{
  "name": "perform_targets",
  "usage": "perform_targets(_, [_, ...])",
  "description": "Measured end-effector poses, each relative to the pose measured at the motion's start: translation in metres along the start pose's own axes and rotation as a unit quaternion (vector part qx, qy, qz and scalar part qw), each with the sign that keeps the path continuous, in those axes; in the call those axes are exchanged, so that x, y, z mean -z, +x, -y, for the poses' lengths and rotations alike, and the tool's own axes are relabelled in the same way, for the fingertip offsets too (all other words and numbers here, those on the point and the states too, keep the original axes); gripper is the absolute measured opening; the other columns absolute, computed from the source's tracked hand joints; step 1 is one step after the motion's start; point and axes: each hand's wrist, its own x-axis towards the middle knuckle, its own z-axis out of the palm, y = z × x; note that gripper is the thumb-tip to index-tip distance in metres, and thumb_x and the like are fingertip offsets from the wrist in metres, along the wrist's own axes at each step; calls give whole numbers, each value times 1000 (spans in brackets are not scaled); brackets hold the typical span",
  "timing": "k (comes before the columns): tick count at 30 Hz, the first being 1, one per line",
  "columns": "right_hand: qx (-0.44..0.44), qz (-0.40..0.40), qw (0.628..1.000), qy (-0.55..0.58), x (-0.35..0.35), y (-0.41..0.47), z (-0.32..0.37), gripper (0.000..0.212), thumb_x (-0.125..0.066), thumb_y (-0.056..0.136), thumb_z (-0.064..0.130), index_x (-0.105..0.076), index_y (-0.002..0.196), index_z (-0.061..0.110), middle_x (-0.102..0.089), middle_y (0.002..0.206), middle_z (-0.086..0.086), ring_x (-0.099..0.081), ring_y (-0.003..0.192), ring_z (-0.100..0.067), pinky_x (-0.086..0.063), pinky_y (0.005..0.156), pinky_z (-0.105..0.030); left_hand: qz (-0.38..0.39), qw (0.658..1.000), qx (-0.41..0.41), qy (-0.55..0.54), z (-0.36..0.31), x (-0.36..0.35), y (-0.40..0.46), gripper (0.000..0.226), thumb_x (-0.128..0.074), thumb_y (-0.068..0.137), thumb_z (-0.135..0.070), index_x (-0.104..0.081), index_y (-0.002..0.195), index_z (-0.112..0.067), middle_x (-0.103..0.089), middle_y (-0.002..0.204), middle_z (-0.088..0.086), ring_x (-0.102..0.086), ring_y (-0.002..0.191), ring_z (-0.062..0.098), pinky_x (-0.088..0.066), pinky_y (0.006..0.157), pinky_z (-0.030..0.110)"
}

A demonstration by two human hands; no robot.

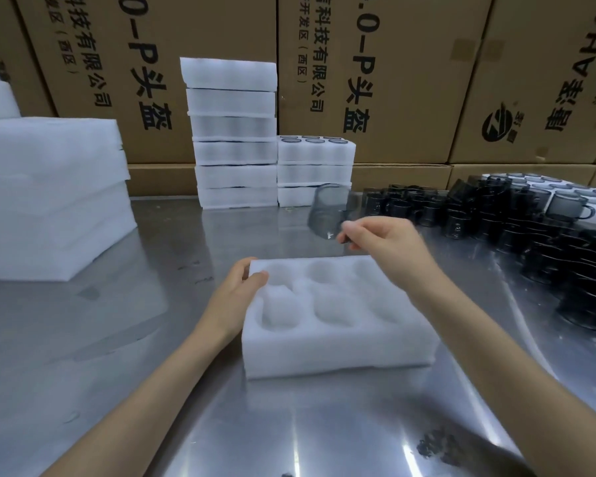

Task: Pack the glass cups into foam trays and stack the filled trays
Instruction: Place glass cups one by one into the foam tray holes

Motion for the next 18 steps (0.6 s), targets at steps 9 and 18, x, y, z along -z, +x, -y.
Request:
perform_targets(9, [-36,134,988,-66,-50,-9,0,31,-58,92,34,-67,63,29,-69,73,4,-57,70,-13,-45,71,-31,11,999,-25,47,4,4,2,21,-38,93,-51,-56,101,-43,-55,106,-34,-46,102,-20,-36,85,18])
perform_targets(18, [-52,186,974,-122,-49,-12,3,35,-54,93,36,-64,60,32,-60,64,12,-53,67,-6,-38,63,-23,7,996,-41,79,5,4,0,30,-26,102,-35,-55,96,-41,-56,99,-32,-45,89,-29,-34,75,-1])
